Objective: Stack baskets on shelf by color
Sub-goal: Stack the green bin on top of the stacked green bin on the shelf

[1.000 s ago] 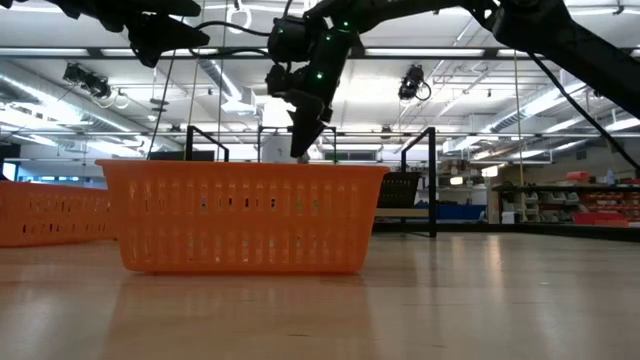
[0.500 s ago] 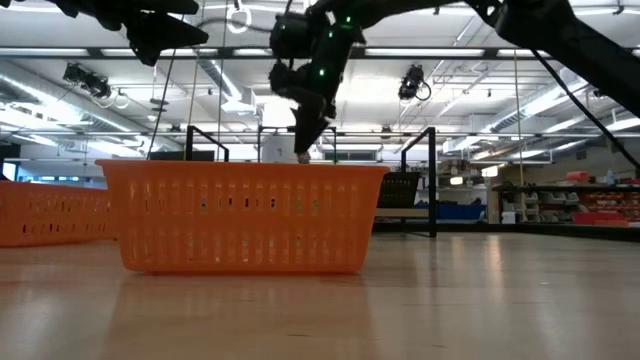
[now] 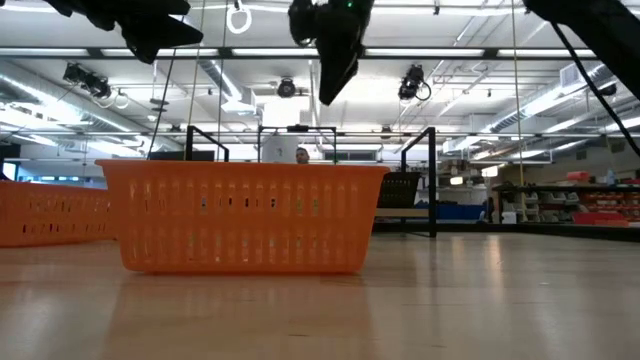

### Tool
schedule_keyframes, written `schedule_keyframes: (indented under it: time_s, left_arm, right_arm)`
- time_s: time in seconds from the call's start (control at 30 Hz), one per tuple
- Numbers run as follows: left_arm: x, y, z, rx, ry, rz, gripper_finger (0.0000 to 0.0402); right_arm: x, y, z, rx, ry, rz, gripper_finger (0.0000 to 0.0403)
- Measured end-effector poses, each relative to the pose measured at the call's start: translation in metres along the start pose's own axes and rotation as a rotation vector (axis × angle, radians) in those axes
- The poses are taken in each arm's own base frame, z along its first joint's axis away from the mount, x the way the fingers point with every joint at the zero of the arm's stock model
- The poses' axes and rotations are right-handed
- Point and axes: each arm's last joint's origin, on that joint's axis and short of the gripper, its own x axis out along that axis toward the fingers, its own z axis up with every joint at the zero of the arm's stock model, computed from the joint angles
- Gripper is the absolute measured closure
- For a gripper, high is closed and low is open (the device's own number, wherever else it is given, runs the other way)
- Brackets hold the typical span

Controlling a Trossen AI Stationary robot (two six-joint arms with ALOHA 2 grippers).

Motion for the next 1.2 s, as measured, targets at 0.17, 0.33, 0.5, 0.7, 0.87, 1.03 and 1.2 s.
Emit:
schedule_keyframes:
  time_s: [0.17,0.33,0.5,0.7,0.87,1.03,1.2]
  left_arm:
    - [-0.001,-0.002,0.000,0.005,0.000,-0.012,0.0170]
    - [-0.001,-0.001,0.000,0.003,-0.006,0.014,0.0170]
    - [-0.001,-0.001,0.000,-0.008,-0.005,0.015,0.0170]
    - [-0.002,-0.003,0.000,-0.013,-0.013,0.014,0.0170]
    - [-0.006,-0.007,0.008,0.016,-0.058,0.057,0.0170]
    - [-0.010,-0.014,0.016,0.043,-0.139,0.041,0.0170]
    - [-0.006,-0.014,0.015,0.047,-0.133,0.051,0.0170]
  right_arm:
    - [-0.006,0.021,-0.002,-0.048,0.021,0.019,0.0236]
    - [-0.007,0.028,-0.007,-0.037,0.066,0.058,0.0236]
    - [-0.007,0.026,-0.010,0.038,0.089,0.106,0.0236]
    - [0.003,0.044,-0.020,0.017,0.126,0.129,0.0236]
    - [0.003,0.048,-0.030,0.021,-0.035,0.131,0.0244]
    - [-0.010,0.046,-0.058,0.059,-0.276,0.131,0.0258]
    - [-0.010,0.045,-0.100,0.119,-0.464,0.147,0.0265]
